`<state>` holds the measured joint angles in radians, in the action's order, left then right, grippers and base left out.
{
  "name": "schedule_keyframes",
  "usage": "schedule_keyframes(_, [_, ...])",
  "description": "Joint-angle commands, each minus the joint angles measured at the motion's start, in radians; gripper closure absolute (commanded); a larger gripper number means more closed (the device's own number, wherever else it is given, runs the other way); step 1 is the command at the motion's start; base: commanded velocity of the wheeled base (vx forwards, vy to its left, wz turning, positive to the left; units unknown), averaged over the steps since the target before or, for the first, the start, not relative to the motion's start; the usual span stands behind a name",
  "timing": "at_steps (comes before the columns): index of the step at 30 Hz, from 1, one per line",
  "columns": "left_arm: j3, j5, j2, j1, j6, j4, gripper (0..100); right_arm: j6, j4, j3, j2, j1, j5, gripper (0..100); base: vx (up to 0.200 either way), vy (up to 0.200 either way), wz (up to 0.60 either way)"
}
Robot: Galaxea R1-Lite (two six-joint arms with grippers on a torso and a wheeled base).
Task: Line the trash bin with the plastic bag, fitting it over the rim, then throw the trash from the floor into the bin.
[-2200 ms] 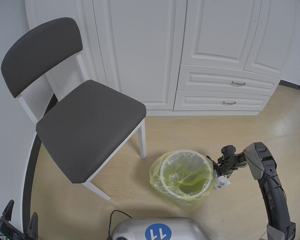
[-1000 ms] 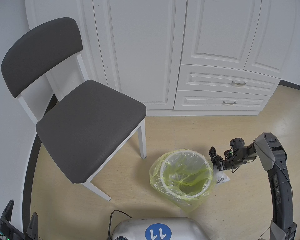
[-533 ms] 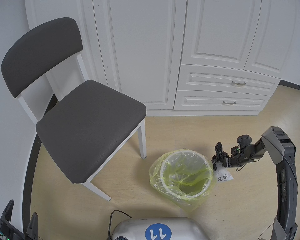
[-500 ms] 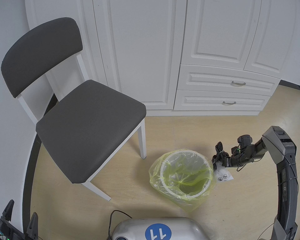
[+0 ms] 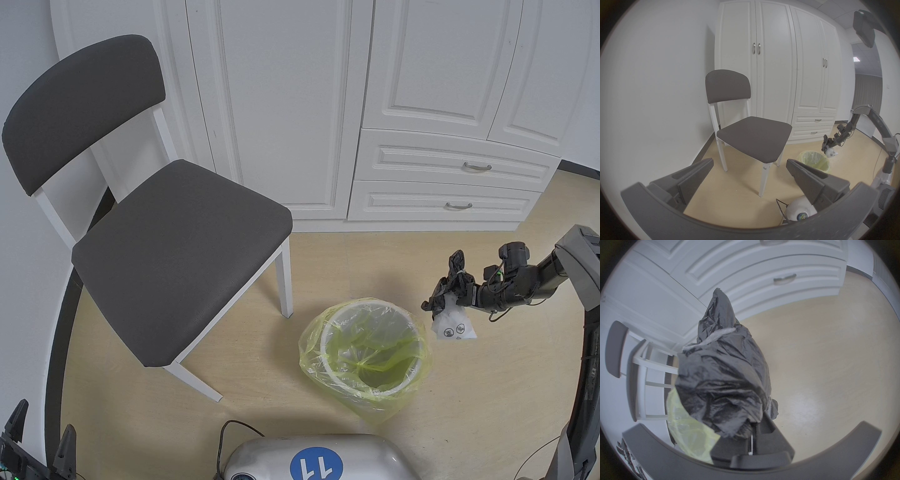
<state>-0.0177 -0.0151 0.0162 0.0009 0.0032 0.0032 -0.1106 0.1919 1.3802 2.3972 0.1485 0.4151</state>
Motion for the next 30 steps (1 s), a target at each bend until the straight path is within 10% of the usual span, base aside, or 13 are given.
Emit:
schedule_keyframes(1, [0.016, 0.000, -0.013, 0.001, 0.000, 0.000, 0, -0.003, 0.003, -0.044, -0.128, 0.000, 0.040, 100, 0.000, 0.000, 0.00])
schedule_keyframes(30, [0.016, 0.000, -0.013, 0.001, 0.000, 0.000, 0, -0.001, 0.147, -0.357, -0.610, -0.132, 0.085, 100, 0.000, 0.000, 0.00])
